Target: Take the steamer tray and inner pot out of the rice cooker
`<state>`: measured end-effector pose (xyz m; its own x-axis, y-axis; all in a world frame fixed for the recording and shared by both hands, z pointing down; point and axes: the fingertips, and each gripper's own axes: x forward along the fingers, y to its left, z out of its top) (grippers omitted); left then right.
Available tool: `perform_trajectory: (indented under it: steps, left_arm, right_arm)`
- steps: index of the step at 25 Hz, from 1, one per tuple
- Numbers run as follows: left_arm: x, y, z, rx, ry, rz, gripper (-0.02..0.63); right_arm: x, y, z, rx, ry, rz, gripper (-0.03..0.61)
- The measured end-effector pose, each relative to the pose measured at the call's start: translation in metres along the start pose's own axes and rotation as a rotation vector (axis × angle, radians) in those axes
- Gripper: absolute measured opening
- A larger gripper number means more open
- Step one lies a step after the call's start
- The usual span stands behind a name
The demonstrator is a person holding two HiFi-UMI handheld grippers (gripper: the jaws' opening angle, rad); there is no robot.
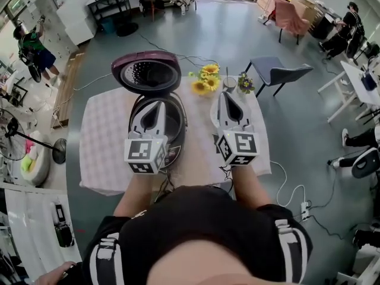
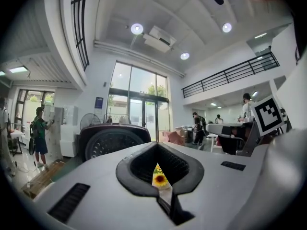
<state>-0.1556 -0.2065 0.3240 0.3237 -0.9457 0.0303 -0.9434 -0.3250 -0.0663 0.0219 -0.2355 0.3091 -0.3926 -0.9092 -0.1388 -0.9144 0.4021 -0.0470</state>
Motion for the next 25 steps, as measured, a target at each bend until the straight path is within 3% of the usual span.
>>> perform_trajectory:
  steps: [13,25]
  left_arm:
    - [-0.09,0.129,-0.033,-0.037,0.051,0.085,0.003]
    - [-0.103,0.195,-0.08,-0.087,0.128,0.119,0.005]
  right_arm:
    - [-0.004,0.112,-0.031,0.077,0.043,-0.04,-0.002]
    - [0.029,0.159,-0.061,0.008,0.119,-0.018,0.0]
